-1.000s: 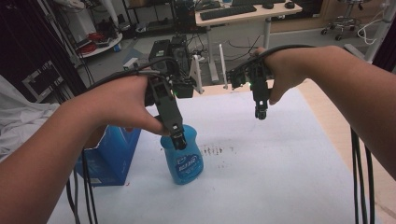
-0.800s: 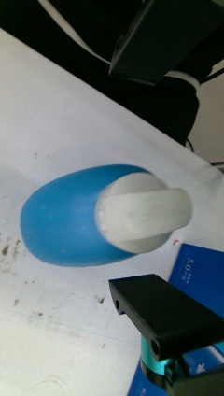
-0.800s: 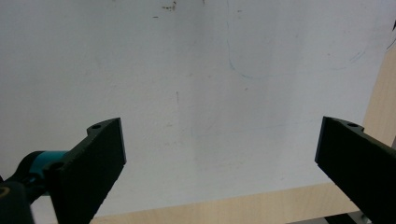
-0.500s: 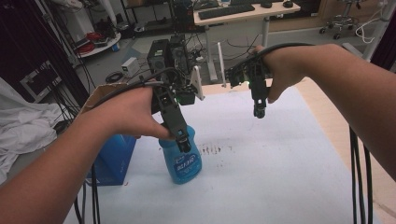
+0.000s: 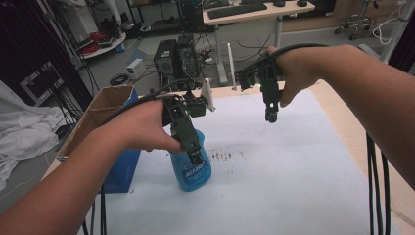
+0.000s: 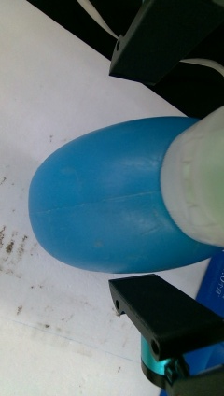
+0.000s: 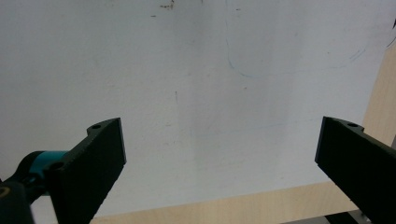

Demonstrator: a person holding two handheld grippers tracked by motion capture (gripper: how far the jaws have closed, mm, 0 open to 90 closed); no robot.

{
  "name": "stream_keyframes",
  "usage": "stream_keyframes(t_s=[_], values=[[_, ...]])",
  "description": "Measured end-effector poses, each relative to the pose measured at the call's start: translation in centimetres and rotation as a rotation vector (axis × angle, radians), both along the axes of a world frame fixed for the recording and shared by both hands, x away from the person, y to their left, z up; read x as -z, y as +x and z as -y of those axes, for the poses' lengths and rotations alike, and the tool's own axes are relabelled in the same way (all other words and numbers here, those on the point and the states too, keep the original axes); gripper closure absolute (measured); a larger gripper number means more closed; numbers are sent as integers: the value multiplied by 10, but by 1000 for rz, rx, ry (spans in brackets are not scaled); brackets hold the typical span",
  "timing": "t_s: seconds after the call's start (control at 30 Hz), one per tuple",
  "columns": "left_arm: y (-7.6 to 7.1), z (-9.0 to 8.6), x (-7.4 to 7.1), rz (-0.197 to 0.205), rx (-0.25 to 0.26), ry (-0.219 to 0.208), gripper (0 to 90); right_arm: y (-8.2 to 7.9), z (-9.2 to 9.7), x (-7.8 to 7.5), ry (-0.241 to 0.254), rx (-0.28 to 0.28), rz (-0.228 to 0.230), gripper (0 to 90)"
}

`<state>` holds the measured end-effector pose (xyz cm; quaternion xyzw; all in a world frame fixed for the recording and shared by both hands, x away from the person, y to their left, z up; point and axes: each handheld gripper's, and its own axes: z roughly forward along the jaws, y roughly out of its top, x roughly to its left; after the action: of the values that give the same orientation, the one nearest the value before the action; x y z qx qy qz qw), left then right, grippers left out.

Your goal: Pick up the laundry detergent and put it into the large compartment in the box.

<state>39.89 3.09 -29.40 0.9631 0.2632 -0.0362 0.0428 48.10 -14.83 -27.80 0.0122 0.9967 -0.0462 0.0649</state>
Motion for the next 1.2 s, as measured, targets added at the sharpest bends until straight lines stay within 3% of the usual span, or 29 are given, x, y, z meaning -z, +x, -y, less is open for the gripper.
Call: stream_keyframes(t_s=[0.33, 0.8, 0.87, 1.2], values=[[2, 2, 5, -4, -2, 33, 18, 0, -2, 1, -7, -6, 0, 8], [3, 3, 5, -2, -3, 39, 27, 2, -2, 3, -9, -4, 1, 8], [3, 3, 5, -1, 3, 49, 79, 1, -2, 4, -14, -2, 0, 8], [3, 3, 5, 4, -3, 58, 104, 2, -4, 5, -17, -9, -1, 8]])
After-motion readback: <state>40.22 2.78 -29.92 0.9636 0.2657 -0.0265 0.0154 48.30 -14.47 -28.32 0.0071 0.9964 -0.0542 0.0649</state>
